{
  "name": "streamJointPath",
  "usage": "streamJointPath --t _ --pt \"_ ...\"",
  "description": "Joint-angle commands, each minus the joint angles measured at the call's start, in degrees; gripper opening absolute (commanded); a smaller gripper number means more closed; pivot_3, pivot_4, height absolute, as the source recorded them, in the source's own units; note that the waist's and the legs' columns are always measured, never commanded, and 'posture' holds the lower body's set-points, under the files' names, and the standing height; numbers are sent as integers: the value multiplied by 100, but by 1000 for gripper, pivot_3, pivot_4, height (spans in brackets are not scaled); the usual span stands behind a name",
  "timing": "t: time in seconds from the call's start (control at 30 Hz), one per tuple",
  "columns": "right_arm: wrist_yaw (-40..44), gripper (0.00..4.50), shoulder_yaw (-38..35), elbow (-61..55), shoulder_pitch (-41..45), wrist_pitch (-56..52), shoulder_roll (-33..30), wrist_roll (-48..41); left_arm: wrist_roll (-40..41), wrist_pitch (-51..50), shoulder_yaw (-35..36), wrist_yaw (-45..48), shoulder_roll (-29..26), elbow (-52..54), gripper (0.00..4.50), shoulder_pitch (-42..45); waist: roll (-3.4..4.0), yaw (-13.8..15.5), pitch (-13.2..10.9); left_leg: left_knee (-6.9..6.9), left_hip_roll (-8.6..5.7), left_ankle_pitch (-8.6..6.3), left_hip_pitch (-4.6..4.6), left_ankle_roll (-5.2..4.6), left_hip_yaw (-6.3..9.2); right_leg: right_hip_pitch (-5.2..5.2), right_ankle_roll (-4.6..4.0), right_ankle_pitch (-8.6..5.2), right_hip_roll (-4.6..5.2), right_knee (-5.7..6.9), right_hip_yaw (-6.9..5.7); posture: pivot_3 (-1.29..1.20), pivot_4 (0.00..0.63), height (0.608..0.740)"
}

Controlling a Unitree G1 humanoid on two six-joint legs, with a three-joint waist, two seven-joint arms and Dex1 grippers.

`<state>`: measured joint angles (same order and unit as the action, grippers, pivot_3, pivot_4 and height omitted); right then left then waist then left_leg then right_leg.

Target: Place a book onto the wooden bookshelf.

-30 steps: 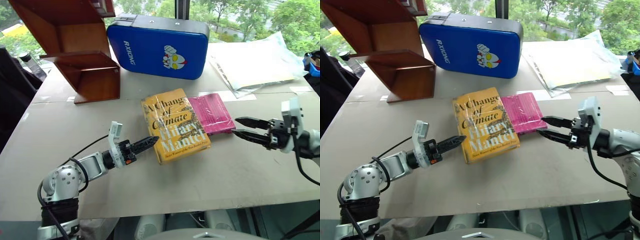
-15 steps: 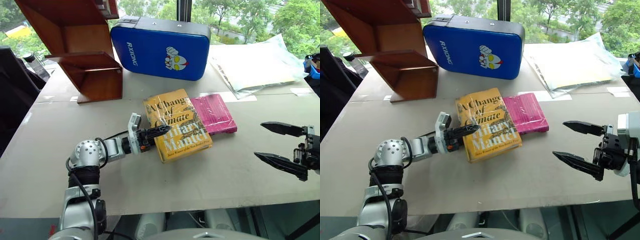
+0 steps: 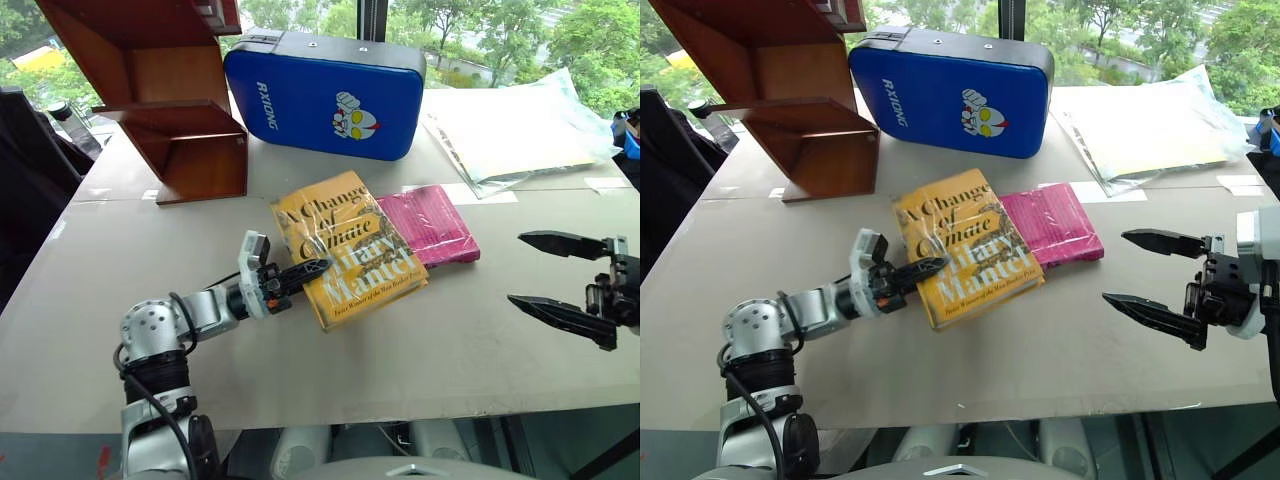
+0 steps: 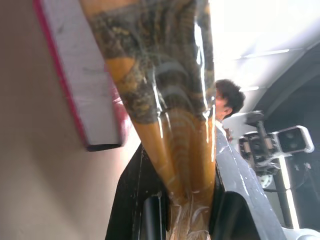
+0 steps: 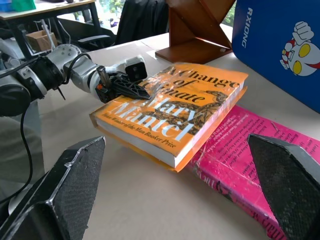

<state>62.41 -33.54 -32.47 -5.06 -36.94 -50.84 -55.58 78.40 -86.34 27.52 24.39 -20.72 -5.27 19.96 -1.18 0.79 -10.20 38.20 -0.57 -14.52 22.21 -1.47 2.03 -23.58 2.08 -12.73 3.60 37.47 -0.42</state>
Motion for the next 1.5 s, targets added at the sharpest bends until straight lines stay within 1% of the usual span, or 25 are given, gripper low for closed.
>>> streamJointPath --t 0.03,0.07,0.13,0.23,0.3,0.33,0.4,0.5,0.53,0.63,0.73,0.83,0.97,1.0,1.1,1.23,1.37,1.43,1.47,1.5 --pt "49 4500 184 107 343 192 -70 -5 617 468 253 -317 -79 1081 304 -65 -1 2 -1 0 -1 0 1 0 0 0 -2 1 1 -1 0 0 150 740" --pt "20 4500 258 180 493 188 -54 -40 483 715 238 -324 -119 1480 304 -77 -2 4 -1 0 -1 0 3 0 1 0 -8 5 2 -5 -2 0 150 740" --pt "-88 4500 419 320 828 161 -1 -131 -262 1521 52 -5 -359 2363 304 -45 -8 2 -5 1 -2 0 8 0 1 0 -11 7 3 -12 -3 0 150 740" --pt "-243 4500 696 563 1410 175 120 -180 -1244 2773 -43 -60 -603 2682 304 588 -9 15 -6 1 -4 1 15 1 2 -4 -15 9 1 -21 -4 0 150 740" --pt "-473 4500 925 779 1946 211 320 -172 -2452 3662 -553 261 -1274 2748 304 1049 -14 14 -9 2 -5 1 24 2 11 -5 -23 15 -5 -31 -15 0 150 740" --pt "-669 4500 1097 897 2245 347 490 34 -3202 4304 -914 554 -1703 2711 304 1316 -14 4 -10 3 -4 1 29 2 12 -6 -27 17 -13 -36 -18 0 150 740" --pt "-905 4500 1444 1092 2692 530 730 427 -4713 5761 -1643 1076 -2480 2476 304 1789 -14 -10 -10 -4 -12 1 35 2 -1 -9 -29 19 -47 -51 -16 0 150 740" --pt "-1015 4500 1729 1314 3221 545 1052 460 -6243 7241 -2355 1557 -3318 1791 304 2362 -8 1 -8 -19 -11 2 52 4 -9 -28 -26 20 -46 -70 -11 0 150 740" --pt "-1096 4500 1800 1436 3494 460 1215 317 -6980 7761 -2648 1635 -3765 1414 304 2543 -8 -1 -9 -25 -8 8 55 13 -12 -33 -14 26 -43 -77 -8 0 150 740" --pt "-1284 4500 1938 1709 4048 291 1581 107 -8323 8661 -3121 1621 -4529 379 304 2942 2 -35 -20 -46 -14 7 63 10 -25 -53 7 36 -43 -83 5 0 150 740" --pt "-1397 4500 2103 1929 4407 206 1888 118 -9270 9309 -3383 1354 -4999 -821 304 3385 -1 -89 -23 -70 -15 2 66 1 -29 -72 12 39 -49 -79 5 0 150 740" --pt "-1379 4500 2174 2105 4652 142 2090 55 -9911 9716 -3551 1271 -5238 -1543 304 3688 -2 -108 -24 -81 -14 1 82 0 -28 -88 13 37 -53 -70 -13 0 150 740" --pt "-1334 4500 2202 2270 4857 111 2258 31 -10354 9846 -3651 1366 -5352 -1972 304 3776 -1 -118 -24 -46 -13 4 164 3 -29 -161 15 38 -48 -45 -23 0 150 740" --pt "-1336 4500 2198 2294 4885 103 2290 24 -10463 9841 -3666 1406 -5376 -2041 304 3766 -1 -124 -24 -35 -15 5 169 5 -31 -165 17 39 -47 -39 -19 0 150 740" --pt "-1326 4500 2197 2323 4923 93 2343 3 -10613 9544 -3690 1690 -5356 -2180 304 3710 -2 -139 -25 -16 -15 2 173 0 -35 -163 24 43 -47 -35 -19 0 150 740" --pt "-1353 4500 2176 2345 4950 102 2407 -21 -10688 9260 -3722 1964 -5212 -2334 304 3715 -3 -160 -25 13 -14 1 170 -2 -37 -164 27 45 -48 6 -14 0 150 740" --pt "-1555 4500 2215 2367 4941 191 2452 202 -10817 9142 -3770 1954 -5113 -2534 304 3816 -2 -196 -25 17 -14 2 150 -2 -34 -164 26 45 -50 41 -5 0 150 740" --pt "-1687 4500 2264 2376 4928 212 2451 353 -10873 9131 -3799 1979 -5071 -2620 1291 3885 -2 -210 -25 18 -14 2 148 -2 -34 -165 26 45 -53 48 -5 0 150 740" --pt "-1758 4500 2296 2376 4919 230 2439 464 -10926 9149 -3826 1972 -5050 -2658 1644 3936 -2 -217 -25 19 -14 2 147 -2 -33 -166 26 45 -54 50 -5 0 150 740" --pt "-1811 4500 2319 2375 4913 233 2430 548 -10957 9156 -3836 1966 -5022 -2687 2108 3983 -2 -222 -25 19 -14 2 147 -1 -32 -166 25 45 -54 51 -5 0 150 740"
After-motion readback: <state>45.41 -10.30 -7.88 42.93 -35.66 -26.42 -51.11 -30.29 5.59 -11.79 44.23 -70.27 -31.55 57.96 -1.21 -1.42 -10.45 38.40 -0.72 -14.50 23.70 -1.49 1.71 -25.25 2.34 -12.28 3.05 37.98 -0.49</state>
